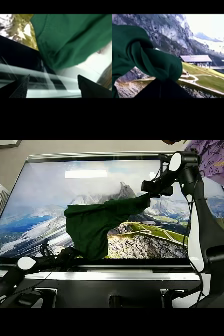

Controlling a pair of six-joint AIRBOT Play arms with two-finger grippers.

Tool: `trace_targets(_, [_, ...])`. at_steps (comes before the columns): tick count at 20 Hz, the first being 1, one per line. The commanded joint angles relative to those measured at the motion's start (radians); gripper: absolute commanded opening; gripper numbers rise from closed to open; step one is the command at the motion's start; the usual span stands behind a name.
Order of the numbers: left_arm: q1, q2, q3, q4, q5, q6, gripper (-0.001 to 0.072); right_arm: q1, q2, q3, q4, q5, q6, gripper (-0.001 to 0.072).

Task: Fold the clothes and pants, and hang the long-sleeved shirts on hangers.

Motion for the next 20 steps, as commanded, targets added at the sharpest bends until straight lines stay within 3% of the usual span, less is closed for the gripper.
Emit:
trace_targets(1, [-0.109,-0.1,0.003,-0.023,0.138,-0.029,0.072,0.001,0.001,0.0,0.0,0.026,0.0,0.0028])
trace_targets(9, [-0.138,-0.338,0.144,-0.024,0.152,0.033,0.0714,0.001,0.001,0.0,0.003,0.032,0.0,0.0028])
trace_targets(10, [-0.138,-0.37,0.163,-0.024,0.146,0.043,0.0601,0.001,0.001,0.0,0.003,0.032,0.0,0.0028])
trace_targets(13, [-0.138,-0.413,0.224,-0.024,0.126,0.078,0.0017,0.001,0.001,0.0,0.003,0.034,0.0,0.0028])
trace_targets(16, [-0.11,-0.388,0.335,-0.013,0.093,0.175,0.002,0.0,0.014,0.001,-0.036,0.022,-0.012,0.0027])
trace_targets(20, [0.078,-0.298,0.669,0.253,-0.101,0.2,0.0018,-0.01,0.101,0.002,-0.393,0.009,0.008,0.0028])
